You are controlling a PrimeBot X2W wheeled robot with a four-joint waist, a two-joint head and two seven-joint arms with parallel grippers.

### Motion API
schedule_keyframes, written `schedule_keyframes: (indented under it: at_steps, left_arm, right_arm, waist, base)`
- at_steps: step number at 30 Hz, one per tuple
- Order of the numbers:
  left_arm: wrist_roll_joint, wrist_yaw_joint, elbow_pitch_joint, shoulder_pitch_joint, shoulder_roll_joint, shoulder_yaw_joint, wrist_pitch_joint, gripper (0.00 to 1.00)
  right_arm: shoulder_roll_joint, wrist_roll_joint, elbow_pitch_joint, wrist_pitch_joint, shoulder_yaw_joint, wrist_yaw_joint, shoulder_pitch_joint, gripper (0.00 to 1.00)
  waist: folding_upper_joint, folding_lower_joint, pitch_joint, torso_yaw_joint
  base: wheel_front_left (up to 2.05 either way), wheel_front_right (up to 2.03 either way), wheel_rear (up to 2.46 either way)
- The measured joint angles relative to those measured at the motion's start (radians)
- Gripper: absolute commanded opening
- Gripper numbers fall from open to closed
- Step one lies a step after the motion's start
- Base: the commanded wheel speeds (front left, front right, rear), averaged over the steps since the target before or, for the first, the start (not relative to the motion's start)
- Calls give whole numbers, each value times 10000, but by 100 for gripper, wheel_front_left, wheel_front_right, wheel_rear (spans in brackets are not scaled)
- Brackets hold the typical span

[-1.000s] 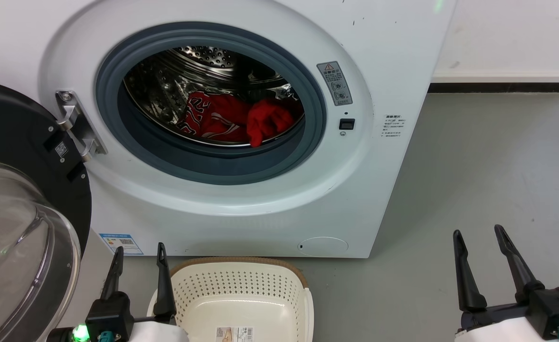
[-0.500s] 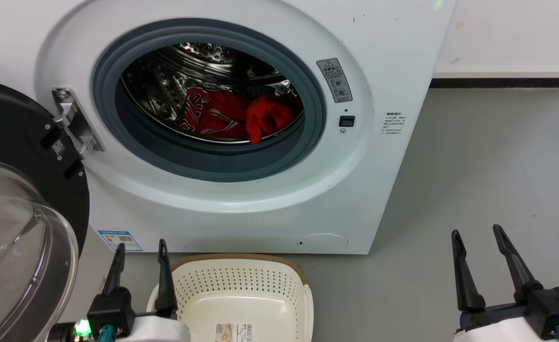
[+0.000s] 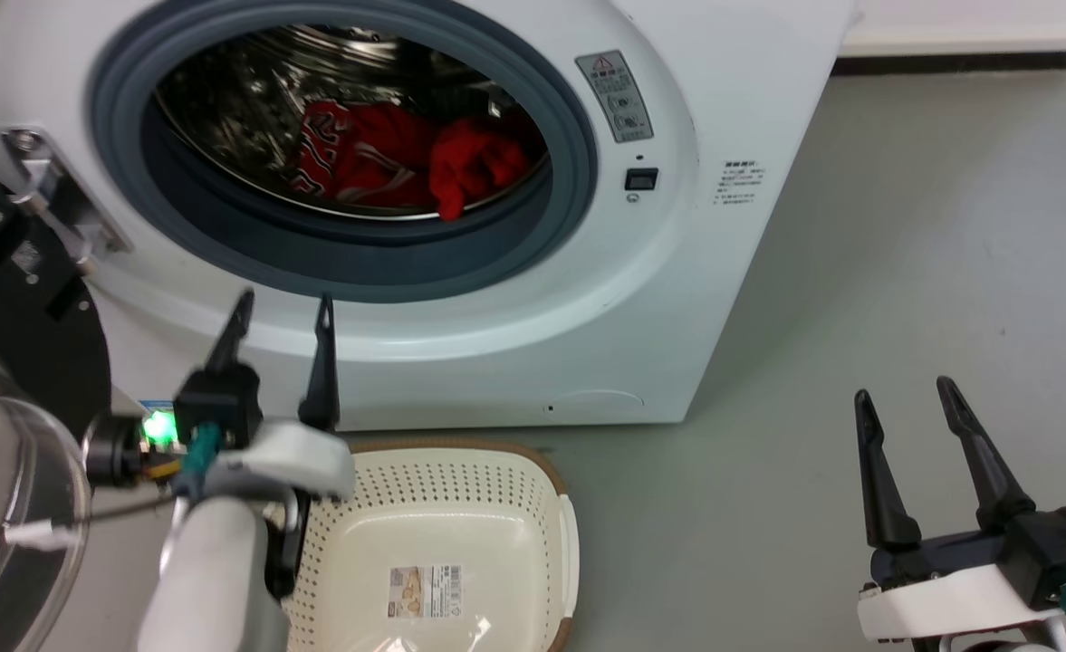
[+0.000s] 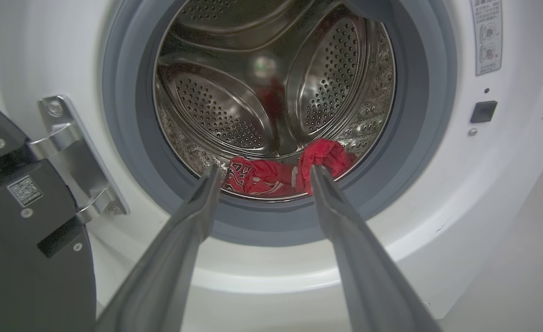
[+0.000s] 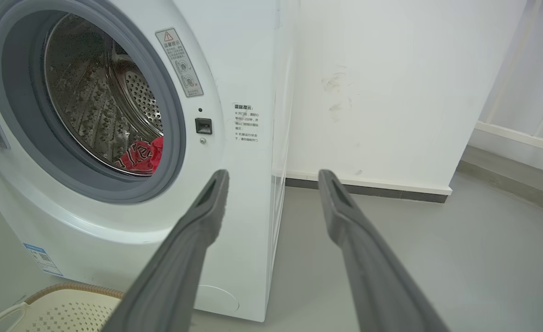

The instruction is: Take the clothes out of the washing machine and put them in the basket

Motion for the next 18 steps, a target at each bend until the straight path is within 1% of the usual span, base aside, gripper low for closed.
schedule_keyframes:
  at_steps: [4, 5, 6, 10, 13, 14, 15, 18]
  left_arm:
    - [178, -230, 1051, -1568, 313, -130, -2, 100]
    - [182, -351, 1634, -2397, 493, -153, 0, 100]
    - [219, -355, 1856, -2791, 560, -207, -2, 100]
    - [364, -497, 3047, -4290, 644, -466, 46, 100]
    - [453, -616, 3850, -5427, 763, -665, 343, 100]
    - [453, -616, 3850, -5427, 763, -665, 343, 100]
    - [493, -704, 4295, -6077, 848, -759, 531, 100]
    - [520, -803, 5018, -6972, 1035, -869, 915, 100]
  right_arm:
    - [0, 2, -40, 0, -8, 0, -279, 100]
    - [0, 4, -59, 0, 10, 0, -422, 100]
    - [-2, 8, -73, 0, 17, 0, -500, 100]
    - [-2, 115, -138, 0, 4, 0, -914, 100]
    - [-2, 247, -169, 0, -15, 0, -1223, 100]
    - [-2, 247, -169, 0, -15, 0, -1223, 100]
    - [-2, 368, -205, 0, -10, 0, -1435, 100]
    - [-4, 570, -232, 0, 35, 0, -1711, 100]
  waist:
    - [0, 1, 482, -218]
    - [0, 1, 738, -333]
    - [0, 1, 879, -394]
    - [0, 1, 1478, -612]
    - [0, 1, 1980, -777]
    - [0, 1, 1980, -777]
    - [0, 2, 2334, -894]
    - [0, 2, 2865, -1076]
  base:
    - [0, 0, 0]
    - [0, 0, 0]
    - [0, 0, 0]
    - [0, 0, 0]
    - [0, 0, 0]
    - [0, 0, 0]
    - [0, 0, 0]
    - [0, 0, 0]
